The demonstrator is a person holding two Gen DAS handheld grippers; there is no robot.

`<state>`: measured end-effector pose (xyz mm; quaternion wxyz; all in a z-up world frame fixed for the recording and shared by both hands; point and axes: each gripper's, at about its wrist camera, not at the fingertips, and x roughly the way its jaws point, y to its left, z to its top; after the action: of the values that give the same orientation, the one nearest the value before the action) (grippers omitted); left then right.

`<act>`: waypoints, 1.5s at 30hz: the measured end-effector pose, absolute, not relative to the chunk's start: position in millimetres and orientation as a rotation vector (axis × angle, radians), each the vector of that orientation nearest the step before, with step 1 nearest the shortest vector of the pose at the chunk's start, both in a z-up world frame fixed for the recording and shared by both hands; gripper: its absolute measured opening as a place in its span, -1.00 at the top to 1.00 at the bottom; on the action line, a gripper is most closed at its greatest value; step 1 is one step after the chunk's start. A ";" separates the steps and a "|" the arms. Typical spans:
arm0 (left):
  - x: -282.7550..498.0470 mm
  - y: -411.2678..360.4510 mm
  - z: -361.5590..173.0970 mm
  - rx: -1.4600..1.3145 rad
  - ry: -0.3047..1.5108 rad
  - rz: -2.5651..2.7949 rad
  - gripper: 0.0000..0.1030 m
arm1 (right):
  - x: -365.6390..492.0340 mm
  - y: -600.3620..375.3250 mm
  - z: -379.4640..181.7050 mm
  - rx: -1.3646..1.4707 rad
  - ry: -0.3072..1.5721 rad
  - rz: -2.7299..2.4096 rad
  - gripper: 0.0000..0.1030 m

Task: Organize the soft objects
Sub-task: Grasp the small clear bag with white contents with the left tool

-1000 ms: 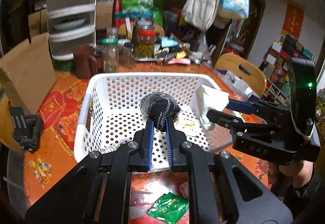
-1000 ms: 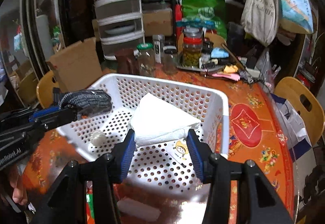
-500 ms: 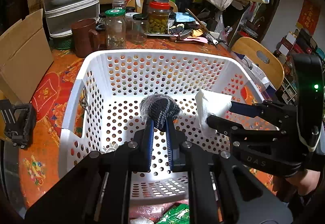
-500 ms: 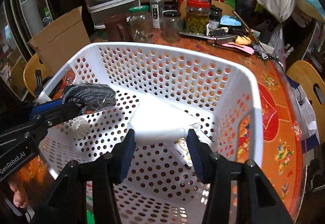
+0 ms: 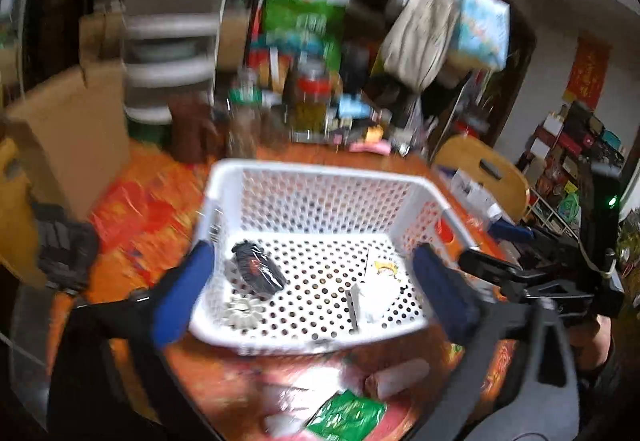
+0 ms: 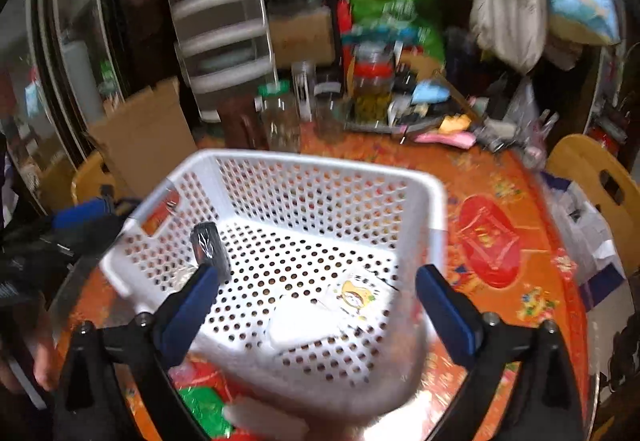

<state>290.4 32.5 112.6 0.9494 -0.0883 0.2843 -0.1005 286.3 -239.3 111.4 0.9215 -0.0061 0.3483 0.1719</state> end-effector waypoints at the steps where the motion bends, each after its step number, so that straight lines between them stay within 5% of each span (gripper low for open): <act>1: 266.2 37.6 116.2 -0.152 0.547 -0.188 -1.00 | 271.9 -245.0 109.3 -0.009 0.705 0.344 -1.00; 11: 179.6 51.7 -3.6 -0.167 0.772 -0.070 -1.00 | 163.1 -269.0 -9.3 0.167 0.786 0.349 -1.00; 20: 195.6 29.0 -46.1 -0.158 0.806 -0.067 -0.96 | 168.4 -251.4 -18.7 0.162 0.756 0.359 -1.00; 34: 225.7 8.3 -66.1 -0.158 0.861 -0.084 0.27 | 168.4 -253.0 -20.6 0.186 0.755 0.372 -1.00; 45: 208.7 9.4 -55.8 -0.155 0.769 -0.104 0.39 | 177.7 -237.8 -23.7 0.165 0.802 0.343 -1.00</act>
<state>208.7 9.4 -55.8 0.9227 -0.0756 0.3747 -0.0507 177.7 -237.8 -23.7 0.9030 0.0798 0.3882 0.1657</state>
